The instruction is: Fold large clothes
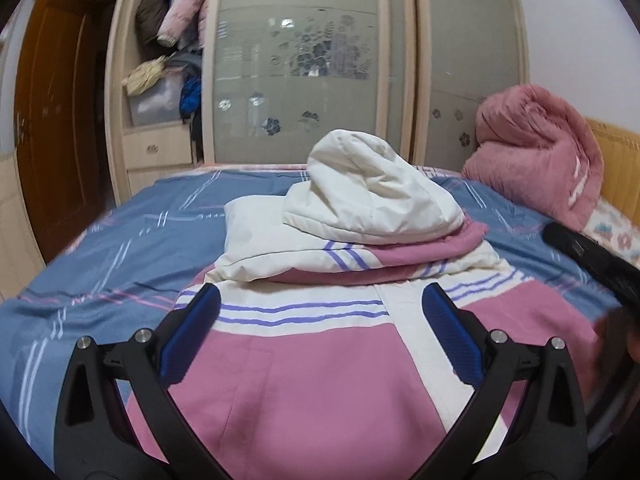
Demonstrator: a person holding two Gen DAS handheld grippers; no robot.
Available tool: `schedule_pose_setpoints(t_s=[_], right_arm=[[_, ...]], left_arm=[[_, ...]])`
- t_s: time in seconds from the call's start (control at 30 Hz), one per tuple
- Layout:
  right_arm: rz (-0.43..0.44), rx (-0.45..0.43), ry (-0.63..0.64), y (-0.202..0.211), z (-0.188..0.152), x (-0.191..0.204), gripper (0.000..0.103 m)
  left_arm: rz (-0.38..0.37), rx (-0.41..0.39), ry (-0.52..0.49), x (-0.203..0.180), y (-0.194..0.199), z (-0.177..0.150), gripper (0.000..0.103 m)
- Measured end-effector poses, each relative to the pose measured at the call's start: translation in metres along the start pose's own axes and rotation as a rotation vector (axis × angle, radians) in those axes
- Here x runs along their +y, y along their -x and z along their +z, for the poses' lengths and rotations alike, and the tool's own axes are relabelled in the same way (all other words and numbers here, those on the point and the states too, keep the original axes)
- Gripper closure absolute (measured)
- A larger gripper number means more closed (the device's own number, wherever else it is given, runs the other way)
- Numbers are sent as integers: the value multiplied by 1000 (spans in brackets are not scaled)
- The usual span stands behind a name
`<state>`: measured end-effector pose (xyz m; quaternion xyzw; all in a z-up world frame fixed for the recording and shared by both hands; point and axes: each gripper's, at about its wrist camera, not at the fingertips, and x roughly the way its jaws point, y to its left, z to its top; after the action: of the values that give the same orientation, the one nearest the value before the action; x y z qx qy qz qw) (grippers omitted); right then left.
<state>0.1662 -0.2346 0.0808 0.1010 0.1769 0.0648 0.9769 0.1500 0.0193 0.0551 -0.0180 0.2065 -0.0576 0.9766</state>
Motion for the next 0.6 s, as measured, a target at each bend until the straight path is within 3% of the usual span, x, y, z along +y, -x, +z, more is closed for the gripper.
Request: schedule_pose_setpoints(t_s=[0.1, 0.2, 0.37, 0.5, 0.6], right_arm=[[15, 39, 10, -57, 49, 24, 1], [13, 65, 57, -138, 110, 62, 1], [-41, 143, 66, -259, 164, 92, 1], [-175, 305, 88, -348, 139, 80, 1], [-270, 543, 59, -399, 63, 47, 1]], left_arm=[[-15, 4, 35, 9, -4, 3, 2], [-5, -1, 43, 19, -6, 6, 2], [3, 8, 97, 40, -14, 14, 2], [-30, 38, 127, 51, -18, 19, 2], [-35, 29, 133, 55, -15, 21, 2]])
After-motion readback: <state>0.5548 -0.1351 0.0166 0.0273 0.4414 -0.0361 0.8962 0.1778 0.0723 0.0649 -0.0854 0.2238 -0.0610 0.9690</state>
